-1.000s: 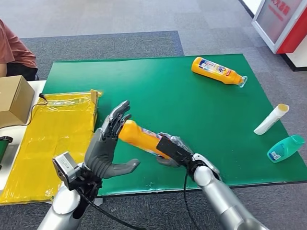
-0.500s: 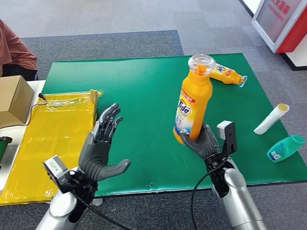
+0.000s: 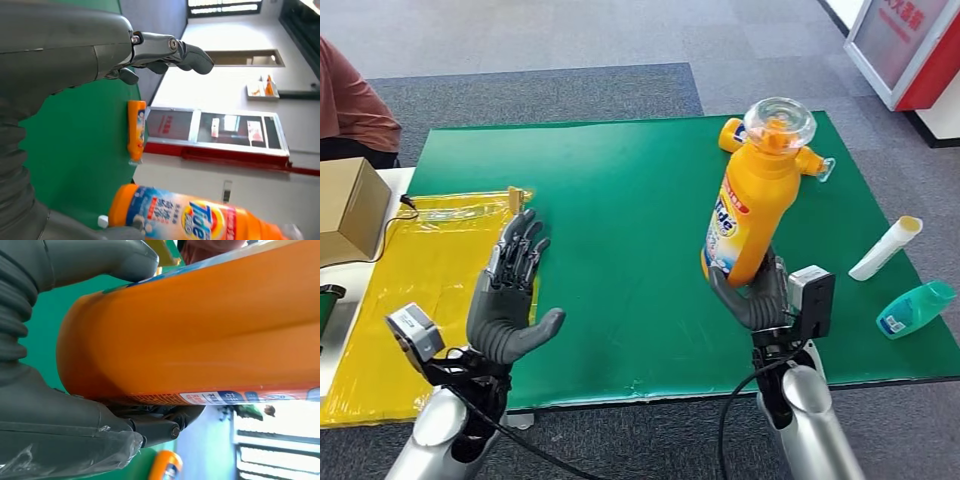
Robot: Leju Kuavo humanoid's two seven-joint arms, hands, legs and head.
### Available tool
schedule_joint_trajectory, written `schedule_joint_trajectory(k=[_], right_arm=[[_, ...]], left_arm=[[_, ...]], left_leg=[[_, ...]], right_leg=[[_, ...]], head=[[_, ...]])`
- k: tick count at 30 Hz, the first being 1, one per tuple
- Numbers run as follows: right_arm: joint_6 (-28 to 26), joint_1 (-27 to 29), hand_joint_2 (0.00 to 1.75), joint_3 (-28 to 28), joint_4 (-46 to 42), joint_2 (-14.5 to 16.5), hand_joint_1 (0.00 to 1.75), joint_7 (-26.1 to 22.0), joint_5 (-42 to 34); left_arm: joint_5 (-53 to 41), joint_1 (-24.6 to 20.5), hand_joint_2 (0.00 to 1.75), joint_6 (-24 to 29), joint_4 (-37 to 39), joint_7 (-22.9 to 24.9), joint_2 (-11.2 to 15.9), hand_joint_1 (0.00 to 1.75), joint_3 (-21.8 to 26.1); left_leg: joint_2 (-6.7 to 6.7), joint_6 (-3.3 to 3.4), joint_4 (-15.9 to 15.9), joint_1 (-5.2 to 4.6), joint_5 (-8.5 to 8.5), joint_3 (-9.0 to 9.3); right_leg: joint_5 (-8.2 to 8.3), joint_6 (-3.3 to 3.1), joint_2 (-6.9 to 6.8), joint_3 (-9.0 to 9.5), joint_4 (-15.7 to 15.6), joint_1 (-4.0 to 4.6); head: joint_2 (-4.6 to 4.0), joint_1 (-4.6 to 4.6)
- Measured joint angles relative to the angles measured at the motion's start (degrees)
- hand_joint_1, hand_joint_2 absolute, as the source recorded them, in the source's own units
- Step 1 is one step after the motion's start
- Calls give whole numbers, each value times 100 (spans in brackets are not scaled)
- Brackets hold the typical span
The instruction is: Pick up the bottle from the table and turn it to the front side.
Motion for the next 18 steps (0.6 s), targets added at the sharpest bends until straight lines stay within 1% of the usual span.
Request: schedule_joint_trajectory(k=[5, 9, 13, 18], right_arm=[[-419, -2, 175, 298, -155, 105, 175, -149, 555], [-1000, -29, 175, 615, -149, 228, 175, -373, 1328], [-1406, -63, 175, 932, -98, 340, 175, -508, 1807], [-1772, -100, 175, 1206, -12, 411, 175, -583, 2258]], left_arm=[[543, -97, 175, -250, 237, 181, -61, 0, 171], [1208, -299, 175, -586, 417, 451, -170, 0, 192], [1671, -549, 175, -769, 539, 660, -261, 0, 128], [1982, -812, 175, -951, 634, 804, -291, 0, -45]], left_leg=[[0, 0, 0, 1, 1, -1], [0, 1, 0, 0, 1, -1], [0, 1, 0, 0, 1, -1], [0, 1, 0, 1, 1, -1]], right_leg=[[0, 0, 0, 1, 0, 1], [0, 0, 0, 1, 0, 1], [0, 0, 0, 1, 0, 1], [0, 0, 0, 0, 0, 1]], head=[[0, 1], [0, 1], [0, 0], [0, 1]])
